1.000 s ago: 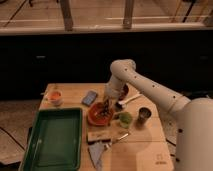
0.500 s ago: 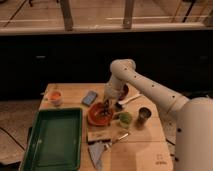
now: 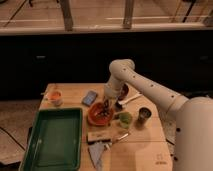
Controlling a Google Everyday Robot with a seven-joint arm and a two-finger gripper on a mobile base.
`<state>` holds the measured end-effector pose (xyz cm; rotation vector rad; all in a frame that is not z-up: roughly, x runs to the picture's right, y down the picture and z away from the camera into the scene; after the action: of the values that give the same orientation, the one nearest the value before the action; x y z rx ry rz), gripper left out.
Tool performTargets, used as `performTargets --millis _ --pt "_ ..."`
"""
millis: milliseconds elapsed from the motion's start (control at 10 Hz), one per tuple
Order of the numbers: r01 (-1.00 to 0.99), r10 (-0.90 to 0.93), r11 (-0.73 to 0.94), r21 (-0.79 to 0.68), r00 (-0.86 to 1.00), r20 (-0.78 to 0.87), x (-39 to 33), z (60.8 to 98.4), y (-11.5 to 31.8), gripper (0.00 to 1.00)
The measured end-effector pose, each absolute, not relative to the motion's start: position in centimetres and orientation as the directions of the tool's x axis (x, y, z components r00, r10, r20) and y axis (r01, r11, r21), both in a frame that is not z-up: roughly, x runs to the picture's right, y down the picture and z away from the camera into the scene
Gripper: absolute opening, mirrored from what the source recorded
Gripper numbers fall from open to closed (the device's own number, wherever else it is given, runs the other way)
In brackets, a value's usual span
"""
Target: Place grapes in red bowl
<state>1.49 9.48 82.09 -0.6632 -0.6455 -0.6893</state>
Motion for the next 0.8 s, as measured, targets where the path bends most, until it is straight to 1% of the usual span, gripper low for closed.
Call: performTargets --millis 100,200,800 --pt "0.738 -0.355 0.591 -0.327 0.601 0.716 1.48 82.09 9.50 0.78" --pt "0.738 -0.355 0.590 -0.327 0.601 0.716 1.47 82.09 9.51 0.80" --pt "0.741 -0.357 0.585 -0.329 0.599 0.717 1.52 82.01 9.60 0.80"
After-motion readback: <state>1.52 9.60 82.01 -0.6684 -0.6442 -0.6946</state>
